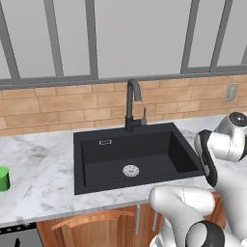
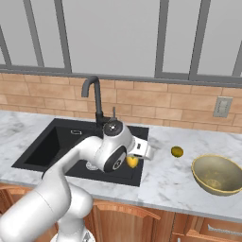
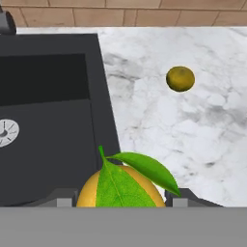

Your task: Remove the lemon and orange from the sink. Then move the bowl and cup from the counter to the sink for washing.

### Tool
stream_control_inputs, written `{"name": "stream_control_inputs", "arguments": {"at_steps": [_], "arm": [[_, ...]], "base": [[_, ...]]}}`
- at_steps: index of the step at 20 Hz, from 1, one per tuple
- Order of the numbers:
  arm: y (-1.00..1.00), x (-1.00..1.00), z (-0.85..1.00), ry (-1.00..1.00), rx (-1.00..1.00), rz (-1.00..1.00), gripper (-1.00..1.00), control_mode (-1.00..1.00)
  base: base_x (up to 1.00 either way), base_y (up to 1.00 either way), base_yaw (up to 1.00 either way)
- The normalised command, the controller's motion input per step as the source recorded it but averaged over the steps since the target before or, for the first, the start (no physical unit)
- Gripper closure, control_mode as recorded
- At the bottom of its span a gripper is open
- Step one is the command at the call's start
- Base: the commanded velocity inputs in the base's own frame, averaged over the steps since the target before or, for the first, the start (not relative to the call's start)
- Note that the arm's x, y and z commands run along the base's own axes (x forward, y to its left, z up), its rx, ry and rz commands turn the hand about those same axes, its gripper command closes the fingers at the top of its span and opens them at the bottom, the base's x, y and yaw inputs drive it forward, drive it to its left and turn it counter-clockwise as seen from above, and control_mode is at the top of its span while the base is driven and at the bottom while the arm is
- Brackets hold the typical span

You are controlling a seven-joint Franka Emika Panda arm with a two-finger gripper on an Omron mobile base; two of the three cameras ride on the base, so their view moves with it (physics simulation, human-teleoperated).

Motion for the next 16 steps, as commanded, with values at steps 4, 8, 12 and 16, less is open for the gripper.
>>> {"name": "stream_control_inputs", "arguments": {"at_steps": [4,8,12,16], "arm": [[-0.27,-0.05,0.00,0.00,-0.01,-0.06,1.00,-1.00],[-0.23,-0.01,0.00,0.00,0.00,-0.04,1.00,-1.00],[-0.25,0.00,0.00,0.00,0.00,-0.04,1.00,-1.00],[-0.27,0.00,-0.02,0.00,0.00,-0.03,1.00,-1.00]], "base": [[0.00,0.00,0.00],[0.00,0.00,0.00],[0.00,0.00,0.00],[0.00,0.00,0.00]]}}
